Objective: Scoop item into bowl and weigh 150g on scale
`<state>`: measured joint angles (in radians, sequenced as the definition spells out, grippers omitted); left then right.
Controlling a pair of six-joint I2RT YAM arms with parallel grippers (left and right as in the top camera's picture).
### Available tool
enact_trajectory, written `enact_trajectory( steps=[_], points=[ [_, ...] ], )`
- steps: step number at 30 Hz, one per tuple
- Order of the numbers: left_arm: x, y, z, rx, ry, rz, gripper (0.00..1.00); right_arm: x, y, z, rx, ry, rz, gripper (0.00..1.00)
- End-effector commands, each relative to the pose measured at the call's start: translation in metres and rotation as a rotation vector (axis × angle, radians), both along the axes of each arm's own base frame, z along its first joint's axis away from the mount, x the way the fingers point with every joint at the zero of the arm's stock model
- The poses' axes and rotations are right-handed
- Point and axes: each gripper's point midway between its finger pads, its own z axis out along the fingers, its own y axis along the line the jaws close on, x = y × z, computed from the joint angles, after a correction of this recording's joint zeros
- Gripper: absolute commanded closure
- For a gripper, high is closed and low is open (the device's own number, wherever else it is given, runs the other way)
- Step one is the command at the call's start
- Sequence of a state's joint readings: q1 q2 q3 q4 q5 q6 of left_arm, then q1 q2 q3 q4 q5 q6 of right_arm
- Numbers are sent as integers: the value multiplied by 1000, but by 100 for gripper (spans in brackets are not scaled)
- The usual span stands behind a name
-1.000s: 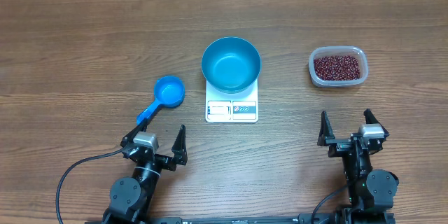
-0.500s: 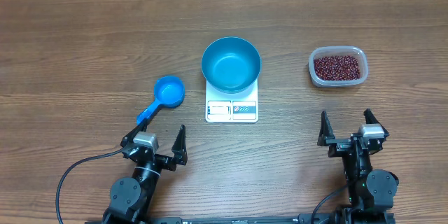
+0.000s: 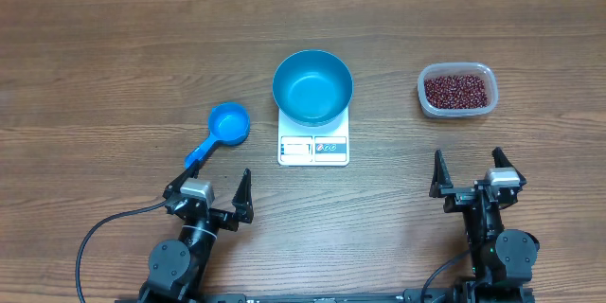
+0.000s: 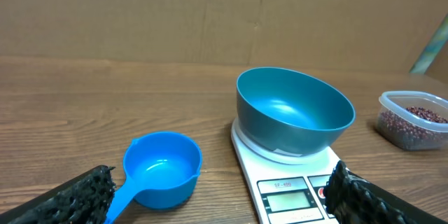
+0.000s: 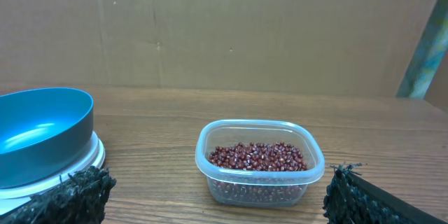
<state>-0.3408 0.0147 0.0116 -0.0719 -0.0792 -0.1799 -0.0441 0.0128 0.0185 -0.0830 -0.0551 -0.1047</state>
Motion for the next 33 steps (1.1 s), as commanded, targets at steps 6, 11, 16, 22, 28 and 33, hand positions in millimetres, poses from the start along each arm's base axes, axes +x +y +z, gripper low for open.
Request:
enact_trajectory(
  steps=[6,11,16,22,28,33],
  points=[
    [-10,-26,1,-66,18,-156,1,0,1,-2,4,-2,4,0],
    [-20,-21,24,-33,48,-147,0,0,1,-2,4,-2,4,0],
    [-25,3,77,138,54,-46,0,0,1,-2,4,-2,4,0],
    [-9,2,128,280,133,-42,1,0,1,-2,4,-2,4,0],
    [22,7,151,420,350,5,0,0,1,-2,4,-2,4,0],
    [46,10,159,524,535,35,0,0,1,-2,4,-2,4,0]
  ],
)
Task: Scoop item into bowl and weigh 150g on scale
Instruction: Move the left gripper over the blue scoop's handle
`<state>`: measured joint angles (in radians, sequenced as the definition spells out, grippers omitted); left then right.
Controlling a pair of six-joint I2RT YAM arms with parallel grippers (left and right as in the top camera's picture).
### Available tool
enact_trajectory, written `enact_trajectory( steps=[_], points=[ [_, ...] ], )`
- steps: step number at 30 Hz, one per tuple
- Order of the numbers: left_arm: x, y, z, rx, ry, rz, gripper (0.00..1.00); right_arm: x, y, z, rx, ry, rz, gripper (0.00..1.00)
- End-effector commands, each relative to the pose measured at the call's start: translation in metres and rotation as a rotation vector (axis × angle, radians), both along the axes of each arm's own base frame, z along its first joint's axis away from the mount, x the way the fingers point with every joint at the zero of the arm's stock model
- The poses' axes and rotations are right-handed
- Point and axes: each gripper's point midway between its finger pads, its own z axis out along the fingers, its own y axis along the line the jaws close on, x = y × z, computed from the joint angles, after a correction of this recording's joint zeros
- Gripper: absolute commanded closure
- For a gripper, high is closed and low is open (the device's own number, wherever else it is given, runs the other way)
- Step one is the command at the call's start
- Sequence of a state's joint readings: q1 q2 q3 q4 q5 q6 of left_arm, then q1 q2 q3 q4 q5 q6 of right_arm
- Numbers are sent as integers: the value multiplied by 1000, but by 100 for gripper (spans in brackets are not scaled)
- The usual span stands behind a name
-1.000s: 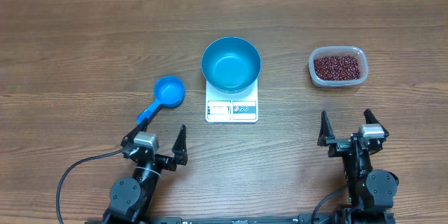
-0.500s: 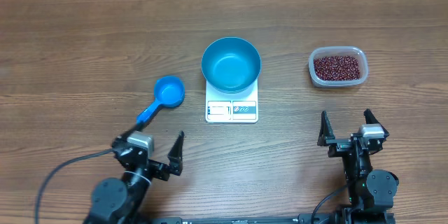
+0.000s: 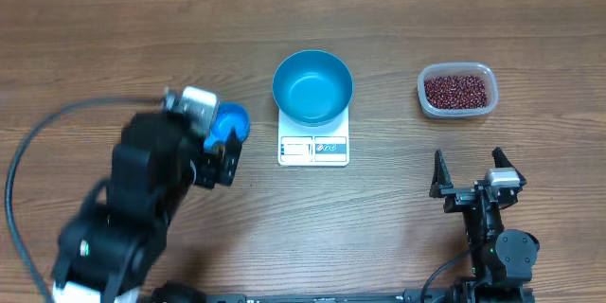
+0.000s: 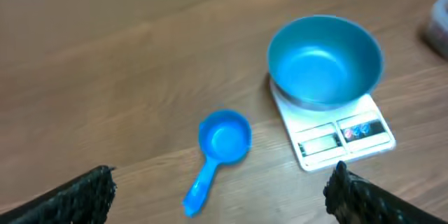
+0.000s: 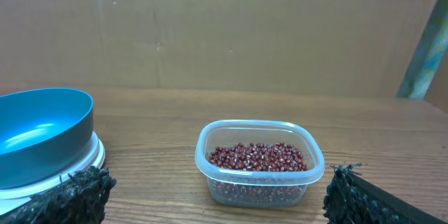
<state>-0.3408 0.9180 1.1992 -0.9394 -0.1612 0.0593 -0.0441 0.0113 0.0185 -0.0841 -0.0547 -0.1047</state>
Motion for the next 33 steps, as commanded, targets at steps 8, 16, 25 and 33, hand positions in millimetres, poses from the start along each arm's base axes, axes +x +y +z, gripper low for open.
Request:
enact_trajectory(
  steps=[8,16,25,33],
  points=[
    [44,-18,-4,199,298,-110,0,0,1,-2,4,-2,4,0],
    [52,-23,-20,135,371,-170,0,0,1,-2,4,-2,4,0],
    [54,-19,-19,154,362,-152,1,0,1,-2,4,-2,4,0],
    [35,-5,-34,221,470,-142,0,0,1,-2,4,-2,4,0]
  ],
)
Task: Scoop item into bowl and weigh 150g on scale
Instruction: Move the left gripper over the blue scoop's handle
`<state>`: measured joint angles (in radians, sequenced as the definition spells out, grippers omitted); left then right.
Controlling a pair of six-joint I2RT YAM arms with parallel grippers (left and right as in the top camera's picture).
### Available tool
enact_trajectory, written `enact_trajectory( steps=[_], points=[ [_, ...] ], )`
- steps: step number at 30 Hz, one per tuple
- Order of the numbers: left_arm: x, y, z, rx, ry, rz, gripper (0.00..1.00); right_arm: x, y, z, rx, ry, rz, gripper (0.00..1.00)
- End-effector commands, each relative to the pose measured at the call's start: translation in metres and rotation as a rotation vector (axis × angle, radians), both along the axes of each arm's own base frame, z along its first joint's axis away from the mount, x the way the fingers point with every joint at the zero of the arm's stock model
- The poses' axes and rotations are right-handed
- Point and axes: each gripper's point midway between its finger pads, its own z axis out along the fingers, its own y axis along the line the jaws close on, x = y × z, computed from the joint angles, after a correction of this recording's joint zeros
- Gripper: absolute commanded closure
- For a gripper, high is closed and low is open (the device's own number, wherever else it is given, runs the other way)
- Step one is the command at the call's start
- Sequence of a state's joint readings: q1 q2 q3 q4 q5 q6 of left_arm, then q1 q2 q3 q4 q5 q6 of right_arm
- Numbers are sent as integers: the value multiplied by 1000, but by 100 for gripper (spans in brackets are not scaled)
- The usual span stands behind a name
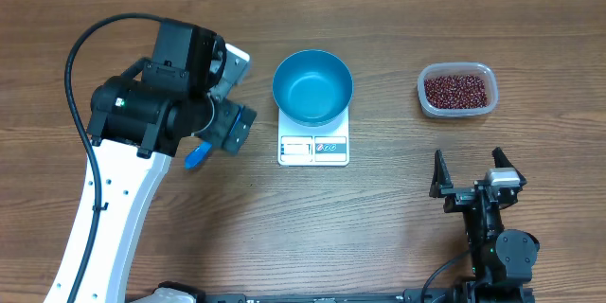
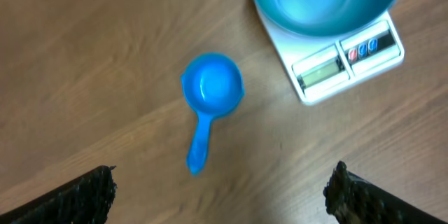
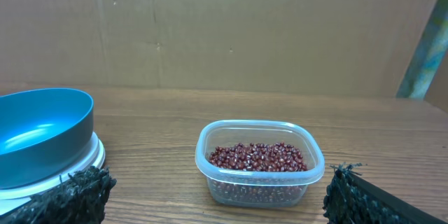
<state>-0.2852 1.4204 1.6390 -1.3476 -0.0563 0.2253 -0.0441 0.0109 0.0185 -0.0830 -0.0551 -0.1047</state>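
Note:
A blue scoop (image 2: 212,91) lies on the table left of the scale, its handle pointing toward the front edge. My left gripper (image 2: 220,197) hangs high above it, open and facing down, with nothing between its fingers. In the overhead view the left arm covers the scoop, leaving only the handle tip (image 1: 193,158) showing. The teal bowl (image 1: 312,85) stands empty on the white scale (image 1: 313,150). A clear tub of red beans (image 1: 457,90) sits at the right. My right gripper (image 1: 471,172) rests open near the front edge, facing the tub (image 3: 259,159).
The left arm's black cable (image 1: 80,76) loops over the left side of the table. A cardboard wall (image 3: 245,28) stands behind the table. Bare wood lies between the scale and the bean tub.
My left gripper has risen and shifted farther back over the scoop, and its camera now looks straight down on the scoop. The right arm, bowl, scale and tub have not moved.
Both grippers first rested open at the front edge, the left one facing the scoop and scale. Then the left arm was raised over the table beside the scoop. Now it hangs above the scoop, still open. The scoop has stayed in place.

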Motion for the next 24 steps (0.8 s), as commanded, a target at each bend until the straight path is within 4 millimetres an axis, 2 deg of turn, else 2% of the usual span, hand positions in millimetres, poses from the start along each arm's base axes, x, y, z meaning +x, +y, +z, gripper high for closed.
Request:
enact_trajectory(
  steps=[1,2,6,11,13,24],
  points=[
    [-3,16,-3,72,27,22,0,0,1,-3,4,0,4,0],
    [-1,29,-9,96,43,109,0,0,1,-3,4,0,4,0],
    [5,40,-23,79,100,201,0,0,1,-3,4,0,4,0],
    [13,33,-43,38,175,195,0,0,1,-3,4,0,4,0],
    [24,31,-54,40,187,194,1,0,1,-3,4,0,4,0],
    [26,31,-77,76,273,177,0,0,1,-3,4,0,4,0]
  ],
)
